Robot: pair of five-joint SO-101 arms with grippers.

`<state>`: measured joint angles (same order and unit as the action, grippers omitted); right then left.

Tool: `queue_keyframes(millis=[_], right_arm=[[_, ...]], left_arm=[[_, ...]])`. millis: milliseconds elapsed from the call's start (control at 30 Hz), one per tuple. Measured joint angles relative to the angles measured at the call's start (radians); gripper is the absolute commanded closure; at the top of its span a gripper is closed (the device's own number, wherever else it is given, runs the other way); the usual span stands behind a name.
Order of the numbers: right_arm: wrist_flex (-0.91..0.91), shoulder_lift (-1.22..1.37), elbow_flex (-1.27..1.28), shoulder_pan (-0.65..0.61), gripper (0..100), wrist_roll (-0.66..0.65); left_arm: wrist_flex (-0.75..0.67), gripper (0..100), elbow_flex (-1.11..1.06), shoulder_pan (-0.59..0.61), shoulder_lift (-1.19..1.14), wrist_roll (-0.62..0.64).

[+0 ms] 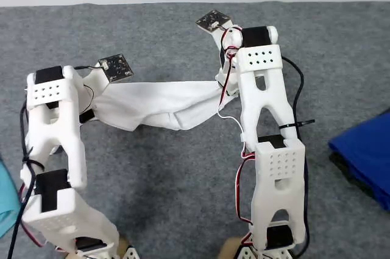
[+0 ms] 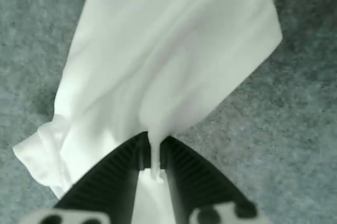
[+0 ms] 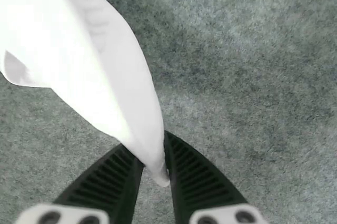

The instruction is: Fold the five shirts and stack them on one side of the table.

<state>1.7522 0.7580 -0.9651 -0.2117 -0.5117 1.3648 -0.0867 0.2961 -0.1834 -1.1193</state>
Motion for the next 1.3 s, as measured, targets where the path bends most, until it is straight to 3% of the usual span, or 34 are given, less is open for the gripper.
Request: queue_keyframes(millis=[133, 400, 700, 1167, 1300], right_arm=[[0.0, 0.0, 0.0, 0.0, 98.8, 0.0], [0.0, 0.0, 0.0, 0.0, 98.8, 0.0], [0.0, 0.0, 0.0, 0.0, 98.8, 0.0], [0.0, 0.0, 0.0, 0.0, 98.8, 0.0], [0.0, 0.0, 0.0, 0.0, 98.8, 0.0]], left_arm=[[0.006, 87, 0.0, 0.0, -0.035, 0.0], [0.008, 100, 0.0, 0.0, -0.041, 0.0], [0.038, 90, 0.0, 0.0, -0.041, 0.0], [0.043, 87, -0.107, 0.048, -0.041, -0.054], [-0.015, 84, -0.118, 0.071, -0.046, -0.054]])
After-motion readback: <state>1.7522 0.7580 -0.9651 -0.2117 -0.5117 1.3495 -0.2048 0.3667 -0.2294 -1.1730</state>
